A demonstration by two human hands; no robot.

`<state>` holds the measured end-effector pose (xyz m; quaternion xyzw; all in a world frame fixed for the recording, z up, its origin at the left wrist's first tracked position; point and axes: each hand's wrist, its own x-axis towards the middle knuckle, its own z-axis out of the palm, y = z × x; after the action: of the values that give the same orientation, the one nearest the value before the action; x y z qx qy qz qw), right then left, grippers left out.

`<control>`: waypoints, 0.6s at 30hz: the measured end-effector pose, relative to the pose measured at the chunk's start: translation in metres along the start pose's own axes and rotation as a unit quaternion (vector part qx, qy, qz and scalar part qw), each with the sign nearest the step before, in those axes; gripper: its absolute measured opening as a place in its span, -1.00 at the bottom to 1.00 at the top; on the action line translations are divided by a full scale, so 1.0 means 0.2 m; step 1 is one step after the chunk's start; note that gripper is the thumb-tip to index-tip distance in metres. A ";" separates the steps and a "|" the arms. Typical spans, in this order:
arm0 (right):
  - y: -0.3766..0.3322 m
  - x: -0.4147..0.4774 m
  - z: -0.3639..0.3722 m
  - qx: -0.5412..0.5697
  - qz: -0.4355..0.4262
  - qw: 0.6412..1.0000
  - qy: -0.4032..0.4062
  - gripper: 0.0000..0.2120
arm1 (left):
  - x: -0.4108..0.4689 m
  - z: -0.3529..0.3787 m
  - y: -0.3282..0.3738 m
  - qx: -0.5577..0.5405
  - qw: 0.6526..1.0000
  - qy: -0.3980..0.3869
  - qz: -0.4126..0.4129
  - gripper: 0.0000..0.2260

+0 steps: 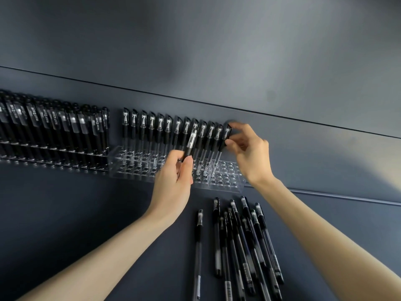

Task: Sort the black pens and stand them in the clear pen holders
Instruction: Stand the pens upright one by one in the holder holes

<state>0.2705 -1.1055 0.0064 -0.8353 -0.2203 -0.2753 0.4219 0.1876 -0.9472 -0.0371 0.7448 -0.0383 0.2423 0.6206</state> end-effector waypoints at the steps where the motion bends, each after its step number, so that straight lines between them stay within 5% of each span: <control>1: 0.00 0.00 0.00 -0.001 0.001 1.000 -0.003 -0.67 | 0.00 0.00 0.00 0.003 1.000 -0.001 -0.001 -0.87; 11: -0.04 -0.03 -0.04 -0.003 -0.003 1.000 0.022 -0.66 | -0.01 0.03 -0.02 0.017 0.999 -0.028 -0.020 -0.86; 14: -0.10 -0.07 -0.08 0.088 0.025 0.995 0.031 -0.78 | -0.02 0.03 0.00 -0.011 0.998 -0.058 -0.014 -0.84; 18: -0.16 -0.14 -0.08 0.225 0.061 0.971 -0.055 -0.80 | -0.05 0.07 0.02 -0.053 0.993 -0.102 -0.025 -0.81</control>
<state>0.2256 -1.1057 0.0142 -0.7442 -0.2484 -0.1463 0.6025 0.1816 -0.9633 -0.0384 0.7326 -0.0955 0.1477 0.6575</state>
